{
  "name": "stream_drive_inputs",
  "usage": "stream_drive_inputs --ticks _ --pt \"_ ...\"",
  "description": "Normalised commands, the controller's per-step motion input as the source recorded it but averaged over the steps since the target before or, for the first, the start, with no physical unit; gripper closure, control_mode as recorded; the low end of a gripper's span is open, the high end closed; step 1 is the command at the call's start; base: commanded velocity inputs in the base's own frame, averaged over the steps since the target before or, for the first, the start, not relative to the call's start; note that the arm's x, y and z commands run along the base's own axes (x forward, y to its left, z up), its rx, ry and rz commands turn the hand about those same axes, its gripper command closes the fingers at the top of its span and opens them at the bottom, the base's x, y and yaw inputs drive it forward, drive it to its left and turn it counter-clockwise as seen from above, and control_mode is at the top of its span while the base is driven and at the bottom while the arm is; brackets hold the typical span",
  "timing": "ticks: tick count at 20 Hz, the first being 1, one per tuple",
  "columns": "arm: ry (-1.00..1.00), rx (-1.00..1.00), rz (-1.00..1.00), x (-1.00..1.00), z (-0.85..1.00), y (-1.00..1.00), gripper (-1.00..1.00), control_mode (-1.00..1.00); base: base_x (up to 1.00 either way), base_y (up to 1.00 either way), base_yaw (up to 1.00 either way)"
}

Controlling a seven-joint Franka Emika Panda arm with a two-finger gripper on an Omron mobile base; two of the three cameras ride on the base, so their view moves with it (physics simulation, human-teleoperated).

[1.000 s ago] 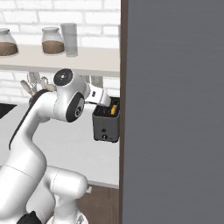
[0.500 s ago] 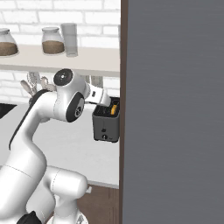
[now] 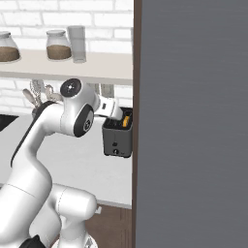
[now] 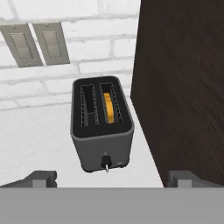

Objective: Start the toaster. Once the lever pops up, take the bread to the plate on the dining counter.

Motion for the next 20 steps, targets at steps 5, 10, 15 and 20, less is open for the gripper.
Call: stream_drive_inputs --ticks 5,10,15,20 --pt "0.00 0.00 0.00 0.00 -0.09 0.00 -1.00 -1.00 0.00 0.00 0.00" --pt "0.00 0.00 0.00 0.00 -0.10 0.00 -1.00 -1.00 0.00 0.00 0.00" --pt "0.00 0.00 0.00 0.00 -0.04 0.00 -1.00 -1.00 0.00 0.00 0.00" --pt "0.00 0.00 0.00 0.00 0.00 0.00 -1.00 -1.00 0.00 0.00 0.00"
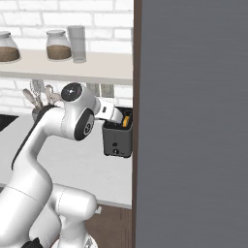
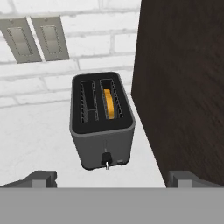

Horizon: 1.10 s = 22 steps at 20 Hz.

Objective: Start the toaster. Once the lever pops up, take the bread to the plate on the dining counter.

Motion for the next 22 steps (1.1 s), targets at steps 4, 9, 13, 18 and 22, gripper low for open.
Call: stream_drive_inputs --ticks 4,9,13,18,22 --pt "0.00 0.00 0.00 0.00 0.00 0.00 -1.00 -1.00 0.00 0.00 0.00" --pt "0.00 0.00 0.00 0.00 0.00 0.00 -1.00 -1.00 0.00 0.00 0.00" --pt "0.00 0.00 0.00 0.00 0.00 0.00 -1.00 -1.00 0.00 0.00 0.00" --pt "0.00 0.00 0.00 0.00 0.00 0.00 -1.00 -1.00 0.00 0.00 0.00" --pt "0.00 0.00 0.00 0.00 0.00 0.00 -1.00 -1.00 0.00 0.00 0.00"
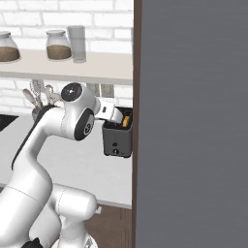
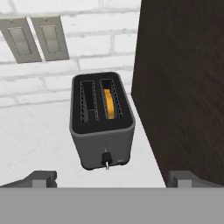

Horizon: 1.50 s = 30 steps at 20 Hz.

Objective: Start the toaster. Once the lever pops up, take the bread to the plate on the dining counter.

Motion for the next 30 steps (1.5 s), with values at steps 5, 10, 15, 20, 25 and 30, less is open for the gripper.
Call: stream_drive_inputs --ticks 5,10,15,20,25,30 --pt "0.00 0.00 0.00 0.00 0.00 0.00 -1.00 -1.00 0.00 0.00 0.00" --pt "0.00 0.00 0.00 0.00 0.00 0.00 -1.00 -1.00 0.00 0.00 0.00" --pt "0.00 0.00 0.00 0.00 0.00 0.00 -1.00 -1.00 0.00 0.00 0.00" --pt "0.00 0.00 0.00 0.00 0.00 0.00 -1.00 -1.00 0.00 0.00 0.00" --pt "0.00 0.00 0.00 0.00 0.00 0.00 -1.00 -1.00 0.00 0.00 0.00" --pt "0.00 0.00 0.00 0.00 0.00 0.00 -1.00 -1.00 0.00 0.00 0.00"
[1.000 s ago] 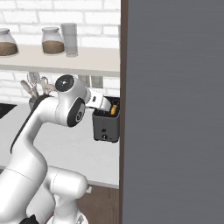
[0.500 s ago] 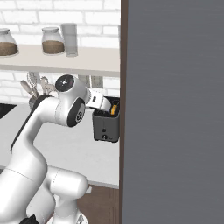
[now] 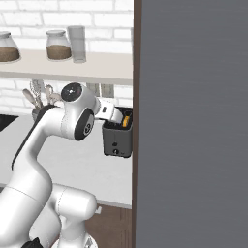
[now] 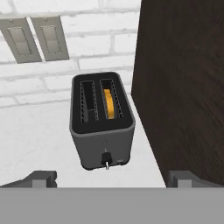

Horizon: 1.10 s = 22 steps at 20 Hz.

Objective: Start the toaster. Once the lever pops up, take the bread to the plate on the dining counter.

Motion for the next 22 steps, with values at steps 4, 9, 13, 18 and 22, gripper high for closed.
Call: stream_drive_inputs --ticks 4,9,13,18,22 --pt "0.00 0.00 0.00 0.00 0.00 0.00 -1.00 -1.00 0.00 0.00 0.00" --pt "0.00 0.00 0.00 0.00 0.00 0.00 -1.00 -1.00 0.00 0.00 0.00" --pt "0.00 0.00 0.00 0.00 0.00 0.00 -1.00 -1.00 0.00 0.00 0.00" --pt "0.00 0.00 0.00 0.00 0.00 0.00 -1.00 -1.00 0.00 0.00 0.00" --pt "0.00 0.00 0.00 0.00 0.00 0.00 -1.00 -1.00 0.00 0.00 0.00"
